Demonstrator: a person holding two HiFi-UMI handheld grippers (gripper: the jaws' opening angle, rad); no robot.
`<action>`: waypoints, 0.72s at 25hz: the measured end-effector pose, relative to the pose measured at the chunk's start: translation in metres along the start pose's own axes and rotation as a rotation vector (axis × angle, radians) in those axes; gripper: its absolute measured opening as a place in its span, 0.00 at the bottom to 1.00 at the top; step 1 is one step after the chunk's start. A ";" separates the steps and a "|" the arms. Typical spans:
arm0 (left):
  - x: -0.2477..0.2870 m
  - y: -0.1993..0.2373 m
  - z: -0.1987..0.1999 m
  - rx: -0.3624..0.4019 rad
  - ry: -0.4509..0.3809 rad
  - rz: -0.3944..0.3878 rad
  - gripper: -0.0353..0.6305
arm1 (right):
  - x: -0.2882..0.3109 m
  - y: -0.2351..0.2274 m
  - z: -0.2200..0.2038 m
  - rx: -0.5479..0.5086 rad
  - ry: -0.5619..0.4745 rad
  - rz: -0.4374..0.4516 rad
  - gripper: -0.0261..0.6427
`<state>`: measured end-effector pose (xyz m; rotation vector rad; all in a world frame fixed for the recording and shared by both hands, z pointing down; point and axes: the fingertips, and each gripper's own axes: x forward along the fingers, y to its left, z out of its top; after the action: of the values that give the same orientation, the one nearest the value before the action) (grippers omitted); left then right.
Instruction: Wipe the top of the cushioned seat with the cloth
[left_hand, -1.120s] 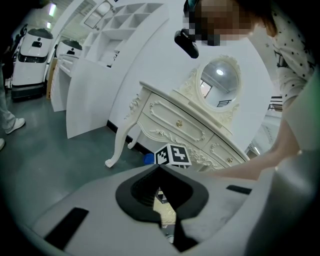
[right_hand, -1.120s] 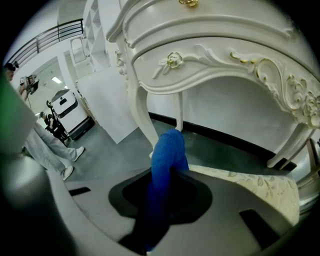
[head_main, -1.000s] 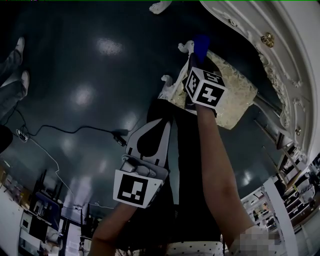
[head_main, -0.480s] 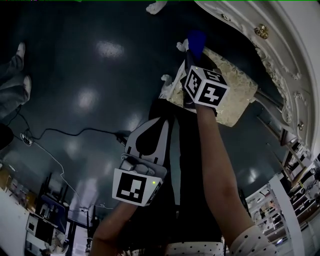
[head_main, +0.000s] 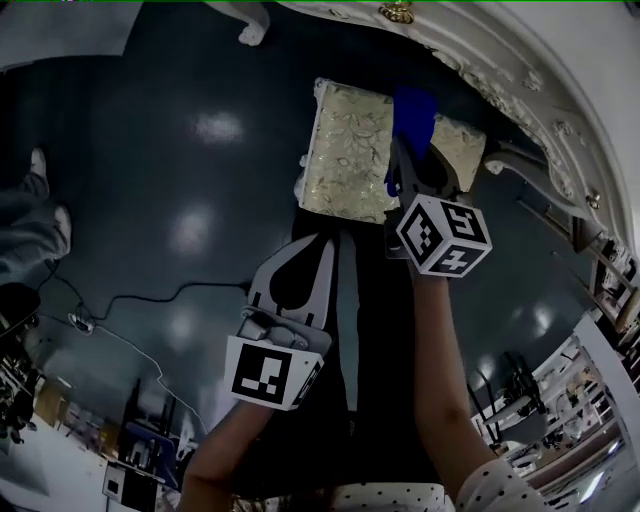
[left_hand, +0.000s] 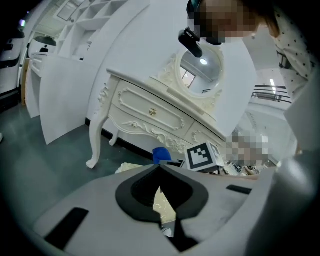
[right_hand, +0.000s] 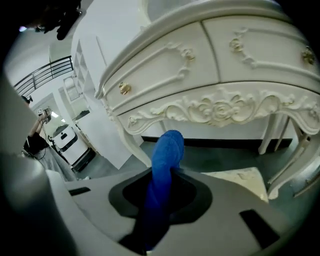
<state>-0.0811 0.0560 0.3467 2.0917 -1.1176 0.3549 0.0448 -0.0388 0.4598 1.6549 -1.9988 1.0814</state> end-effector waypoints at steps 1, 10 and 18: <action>0.004 -0.008 0.001 0.015 0.005 -0.012 0.05 | -0.013 -0.015 0.000 0.011 -0.008 -0.021 0.17; 0.045 -0.076 -0.012 0.119 0.093 -0.134 0.05 | -0.103 -0.185 -0.036 0.119 -0.003 -0.306 0.17; 0.070 -0.117 -0.025 0.160 0.147 -0.179 0.05 | -0.104 -0.254 -0.083 0.231 0.075 -0.363 0.17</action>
<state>0.0563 0.0734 0.3466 2.2456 -0.8329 0.5166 0.2944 0.0837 0.5318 1.9639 -1.4917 1.2456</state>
